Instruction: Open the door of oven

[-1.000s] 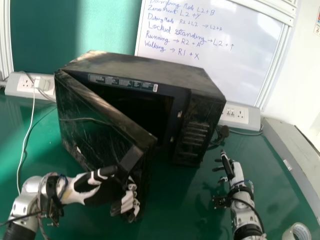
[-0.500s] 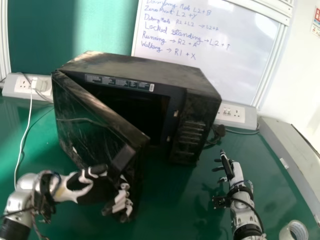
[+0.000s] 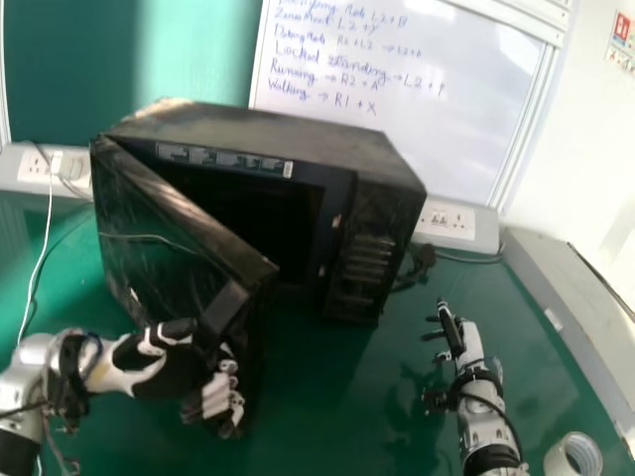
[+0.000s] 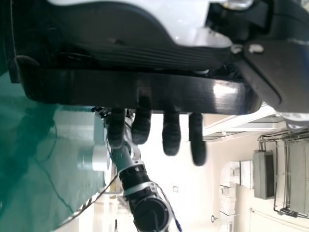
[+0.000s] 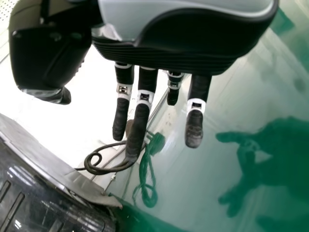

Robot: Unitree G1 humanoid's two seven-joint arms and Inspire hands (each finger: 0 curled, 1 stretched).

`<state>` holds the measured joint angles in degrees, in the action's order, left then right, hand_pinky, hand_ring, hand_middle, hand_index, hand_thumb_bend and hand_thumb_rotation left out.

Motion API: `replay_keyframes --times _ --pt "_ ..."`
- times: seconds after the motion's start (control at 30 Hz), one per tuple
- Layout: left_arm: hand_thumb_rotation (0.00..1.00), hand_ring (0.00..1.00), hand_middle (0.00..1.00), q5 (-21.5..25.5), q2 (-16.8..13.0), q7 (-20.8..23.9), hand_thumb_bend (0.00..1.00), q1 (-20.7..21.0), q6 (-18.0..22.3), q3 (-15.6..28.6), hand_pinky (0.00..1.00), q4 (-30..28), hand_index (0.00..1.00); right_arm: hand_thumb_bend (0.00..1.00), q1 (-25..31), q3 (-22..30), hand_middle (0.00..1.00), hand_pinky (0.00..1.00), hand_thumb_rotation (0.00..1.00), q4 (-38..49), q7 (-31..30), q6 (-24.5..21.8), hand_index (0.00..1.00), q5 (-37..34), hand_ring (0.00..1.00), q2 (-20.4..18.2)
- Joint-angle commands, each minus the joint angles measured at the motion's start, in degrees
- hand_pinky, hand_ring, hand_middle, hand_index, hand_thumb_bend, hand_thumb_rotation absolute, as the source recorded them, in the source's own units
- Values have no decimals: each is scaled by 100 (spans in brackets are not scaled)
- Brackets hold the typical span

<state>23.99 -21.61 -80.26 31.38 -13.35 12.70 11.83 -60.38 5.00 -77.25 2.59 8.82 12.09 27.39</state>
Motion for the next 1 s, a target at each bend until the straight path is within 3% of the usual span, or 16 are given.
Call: replay_keyframes --times 0.0,0.1,0.27,0.3,0.33,0.37,0.47,0.5,0.6,0.73,0.83,0.97 --pt "60 3 7 1292 -535 1029 85 463 -96 1582 0 -297 14 65 -57 5 36 18 100 -5 41 5 59 18 23 53" --pt "65 3 7 1320 -536 1221 87 393 -332 1632 0 -498 11 66 -60 -4 36 18 100 -7 30 -18 60 26 23 56" --pt "69 3 7 1291 -586 1158 91 367 -362 1695 0 -579 11 66 -70 -2 37 18 100 -7 61 -60 60 19 23 43" --pt "69 3 8 1402 -615 938 91 447 -373 1703 0 -446 12 67 -77 5 36 18 100 -8 63 -75 60 9 22 37" --pt "70 3 9 1447 -575 969 85 457 -339 1756 0 -427 17 66 -80 -19 36 18 100 -7 64 -76 60 33 22 41" --pt "70 4 10 1479 -562 1023 87 441 -377 1802 0 -430 19 66 -81 -26 36 18 100 -6 60 -73 60 38 22 42" --pt "74 3 7 1341 -552 1181 91 363 -158 1893 0 -433 10 67 -86 -24 36 19 100 -7 61 -83 60 28 22 44" --pt "75 3 7 1453 -615 1092 90 395 -370 1903 0 -338 8 67 -84 -26 36 19 100 -9 64 -79 60 29 23 46" --pt "69 2 6 1645 -779 951 92 491 -806 1948 0 -48 7 66 -75 -29 36 18 100 -9 41 -56 61 24 23 52" --pt "71 3 8 1680 -895 843 89 584 -670 2048 0 302 11 66 -63 -74 36 19 100 -6 36 -7 61 64 23 64" --pt "64 3 9 1917 -1010 876 88 652 -983 2171 0 534 15 67 -64 -64 36 19 100 -2 38 6 61 40 23 57" --pt "67 3 7 1898 -1089 1055 93 620 -830 2299 0 614 10 66 -64 -59 36 19 100 -2 25 -8 61 25 23 60"
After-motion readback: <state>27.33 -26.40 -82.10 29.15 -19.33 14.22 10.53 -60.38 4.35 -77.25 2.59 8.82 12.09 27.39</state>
